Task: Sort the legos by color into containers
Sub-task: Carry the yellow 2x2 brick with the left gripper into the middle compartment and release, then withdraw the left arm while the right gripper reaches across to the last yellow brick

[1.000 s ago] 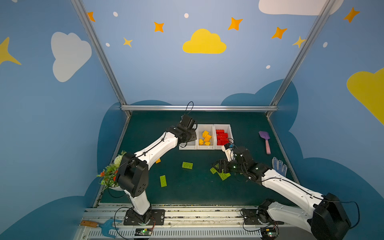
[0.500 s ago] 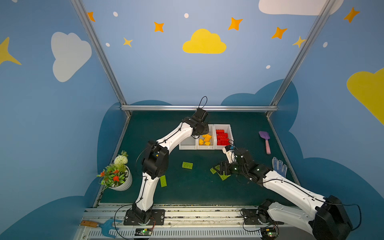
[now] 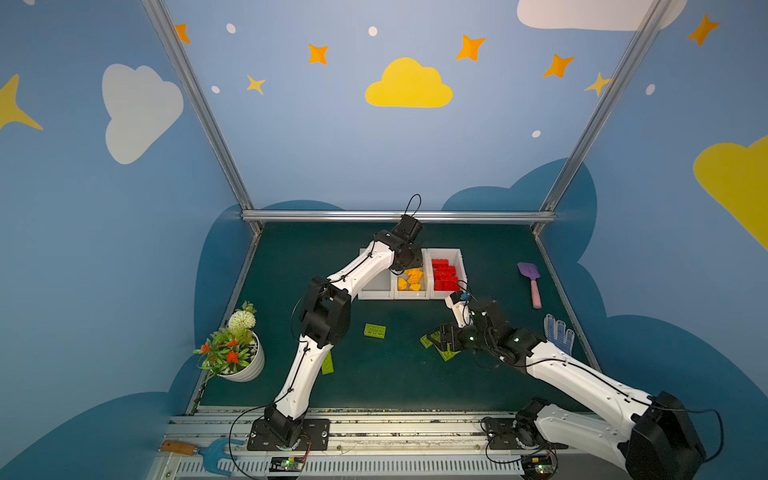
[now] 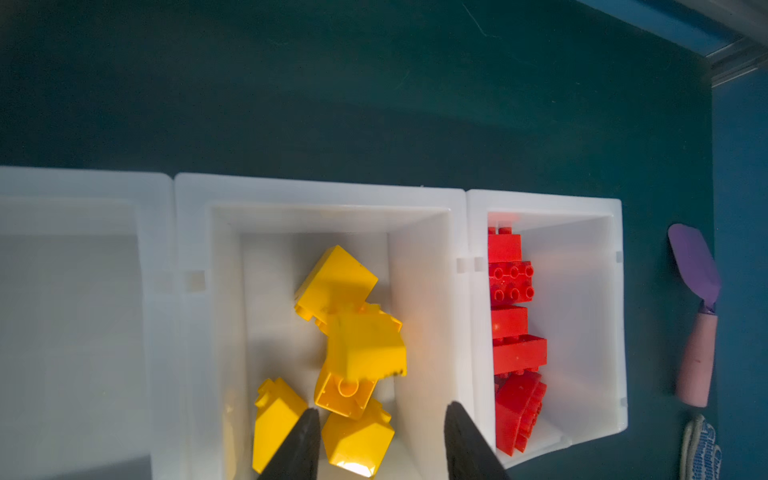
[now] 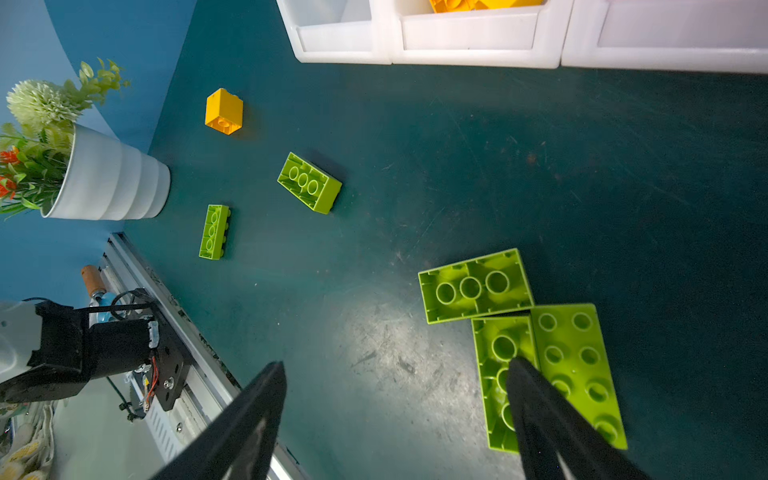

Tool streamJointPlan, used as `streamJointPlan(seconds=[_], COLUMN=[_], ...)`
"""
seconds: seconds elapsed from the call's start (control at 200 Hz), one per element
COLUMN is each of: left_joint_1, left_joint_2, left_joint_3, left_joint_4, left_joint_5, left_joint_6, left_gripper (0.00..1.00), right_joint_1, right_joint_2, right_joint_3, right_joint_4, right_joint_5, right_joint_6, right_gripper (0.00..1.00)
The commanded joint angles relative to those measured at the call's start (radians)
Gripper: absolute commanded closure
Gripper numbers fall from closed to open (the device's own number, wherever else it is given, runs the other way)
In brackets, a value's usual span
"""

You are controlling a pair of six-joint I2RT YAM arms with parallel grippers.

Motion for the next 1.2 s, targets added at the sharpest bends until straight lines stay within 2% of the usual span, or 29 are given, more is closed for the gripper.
streamJointPlan(seconds=[0.0, 0.195, 0.491, 0.736, 1.011, 1.091, 1.196], left_joint_1=[0.004, 0.004, 0.039, 0.094, 0.115, 0.117, 0.118], left_joint_2=[-0.016, -0.147, -0.612, -1.047, -1.417, -1.499, -1.577], left_joint_3=[0.028, -0.052, -0.517, -0.878, -1.068, -1.088, -1.081], left_joint_4=[-0.034, -0.020, 0.167, 0.294, 0.179, 0.131, 0.058], left_joint_5=[-0.012, -0.057, -0.134, -0.185, -0.238, -0.264, -0.272], left_joint_6=[0.013, 0.021, -0.010, -0.017, 0.003, 0.025, 0.050], left_gripper=[0.46, 0.39, 0.29, 0.18, 0.05, 0.00, 0.00], right_joint_1=[-0.001, 0.024, 0.105, 0.197, 0.303, 0.330, 0.355], right_joint_2=[-0.008, 0.010, 0.140, 0.372, 0.675, 0.759, 0.868], right_joint_3=[-0.004, 0.015, 0.145, 0.316, 0.581, 0.659, 0.770], right_joint_4=[-0.018, -0.031, -0.036, -0.005, 0.048, 0.064, 0.075], right_joint_5=[0.016, 0.028, 0.061, 0.090, 0.114, 0.127, 0.145], right_joint_6=[0.001, -0.011, -0.056, -0.100, -0.136, -0.148, -0.157], right_gripper=[0.19, 0.19, 0.18, 0.16, 0.12, 0.11, 0.10])
